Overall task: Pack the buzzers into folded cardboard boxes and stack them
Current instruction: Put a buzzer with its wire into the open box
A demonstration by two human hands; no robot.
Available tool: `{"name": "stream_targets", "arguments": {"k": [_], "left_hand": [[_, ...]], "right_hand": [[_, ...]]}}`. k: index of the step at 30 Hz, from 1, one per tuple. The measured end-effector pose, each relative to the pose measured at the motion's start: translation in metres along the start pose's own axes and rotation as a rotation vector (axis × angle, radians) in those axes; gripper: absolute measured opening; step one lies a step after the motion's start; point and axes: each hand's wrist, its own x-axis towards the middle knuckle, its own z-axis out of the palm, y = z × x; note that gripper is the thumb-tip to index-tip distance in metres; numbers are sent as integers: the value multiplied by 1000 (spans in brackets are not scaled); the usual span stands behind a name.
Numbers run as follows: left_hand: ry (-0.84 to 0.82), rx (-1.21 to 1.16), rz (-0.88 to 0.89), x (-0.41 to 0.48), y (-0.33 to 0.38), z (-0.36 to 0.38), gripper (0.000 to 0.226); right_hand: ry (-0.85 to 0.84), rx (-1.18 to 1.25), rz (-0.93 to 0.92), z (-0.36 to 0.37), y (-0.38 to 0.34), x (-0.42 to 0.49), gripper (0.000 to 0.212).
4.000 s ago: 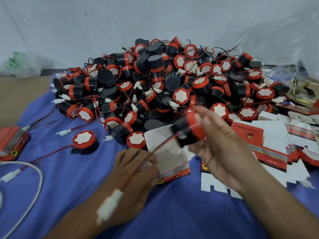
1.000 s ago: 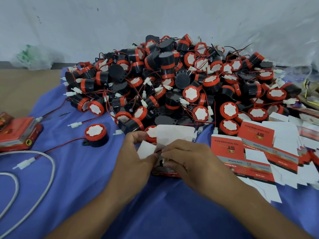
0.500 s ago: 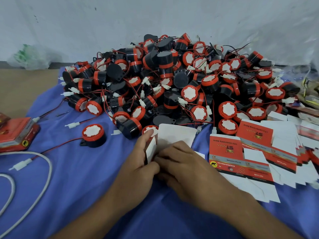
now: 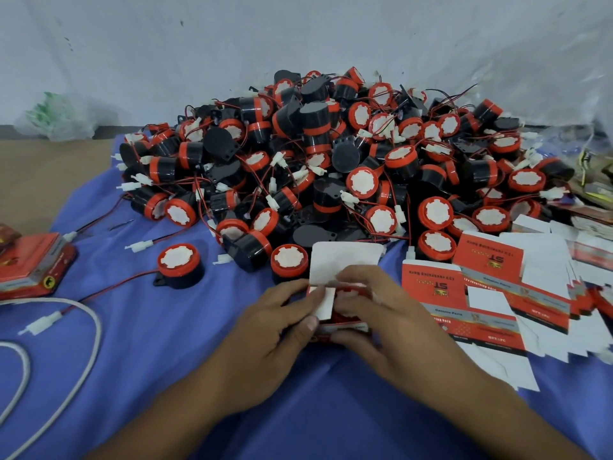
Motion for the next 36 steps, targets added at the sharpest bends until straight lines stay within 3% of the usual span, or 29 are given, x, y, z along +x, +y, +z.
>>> {"name": "stream_targets", "arguments": {"k": [3,6,8,10,12,16,18,21,25,27,30,32,34,36], "left_hand": [[18,-17,-10,1,-4,-2,43],[55,-39,-42,2,-4,-2,45],[66,-48,-51,2,-5,-1,47],[76,-46,-39,3,-4,-1,45],[82,-61,-22,3,-2,0,37],[86,-101,-85,5,-2,1,37],[88,-151,-149,6,-3,2,31],[115,-259,-209,5,-1,5,19],[114,-438,-175,8,2,6,48],[91,-354,-131,8,1,5,54],[101,-147,-58,7,-6,3,32],[79,-92,-29,6,-8,0,33],[11,-43,-5,6,-10,-1,48],[-31,-36,9,6,-13,-2,57]], "right_hand": [[88,-67,105,0,7,-7,50],[142,340,490,-6,6,-8,73],[248,556,628,-7,10,-6,59],[374,634,671,-6,16,-4,31],[411,709,699,-3,15,-2,18],[378,788,498,3,-2,-2,25],[282,678,416,8,-6,-1,26],[229,511,418,17,-3,2,10],[182,752,504,16,6,8,62],[79,712,378,10,13,11,57],[-4,687,264,6,23,13,35],[-104,611,196,2,29,9,46],[-199,493,118,-2,36,5,57],[-209,444,90,-4,39,2,53]]}}
